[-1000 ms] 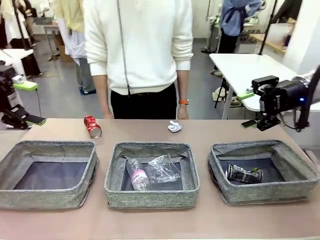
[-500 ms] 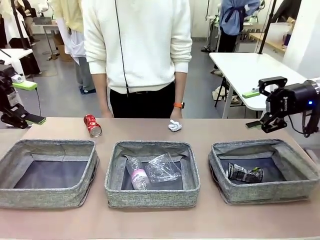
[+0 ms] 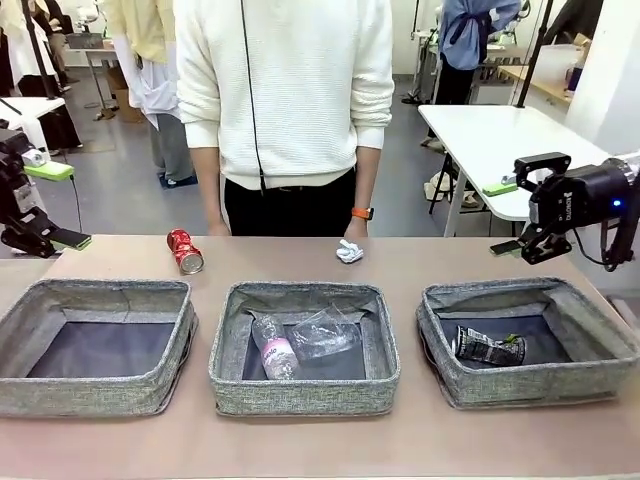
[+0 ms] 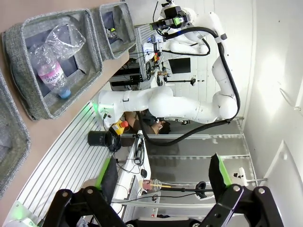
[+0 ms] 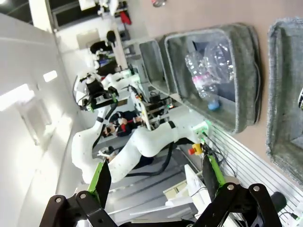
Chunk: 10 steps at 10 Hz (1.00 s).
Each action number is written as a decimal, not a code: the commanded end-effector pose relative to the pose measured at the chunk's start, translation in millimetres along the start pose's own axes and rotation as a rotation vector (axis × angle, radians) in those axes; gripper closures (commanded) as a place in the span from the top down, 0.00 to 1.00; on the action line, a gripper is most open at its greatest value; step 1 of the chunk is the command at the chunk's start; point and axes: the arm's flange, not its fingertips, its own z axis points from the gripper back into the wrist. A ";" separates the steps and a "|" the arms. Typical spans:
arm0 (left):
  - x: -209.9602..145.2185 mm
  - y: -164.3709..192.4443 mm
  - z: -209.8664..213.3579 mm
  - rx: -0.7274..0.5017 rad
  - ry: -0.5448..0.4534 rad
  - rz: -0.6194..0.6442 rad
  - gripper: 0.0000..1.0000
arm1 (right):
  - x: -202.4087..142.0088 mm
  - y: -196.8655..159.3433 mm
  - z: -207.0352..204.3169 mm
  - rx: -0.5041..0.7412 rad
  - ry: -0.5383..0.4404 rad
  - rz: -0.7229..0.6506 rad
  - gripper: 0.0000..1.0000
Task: Sort the waste into the appropriate baskets.
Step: Pick up the waste item pointed out by the person.
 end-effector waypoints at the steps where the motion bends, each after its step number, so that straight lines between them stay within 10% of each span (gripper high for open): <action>1: -1.9 -1.9 1.1 -0.003 0.010 -0.022 1.00 | -0.9 1.3 3.8 -0.004 0.015 0.020 1.00; 10: -1.9 -1.9 1.1 -0.003 0.010 -0.022 1.00 | -0.9 1.3 3.8 -0.004 0.015 0.020 1.00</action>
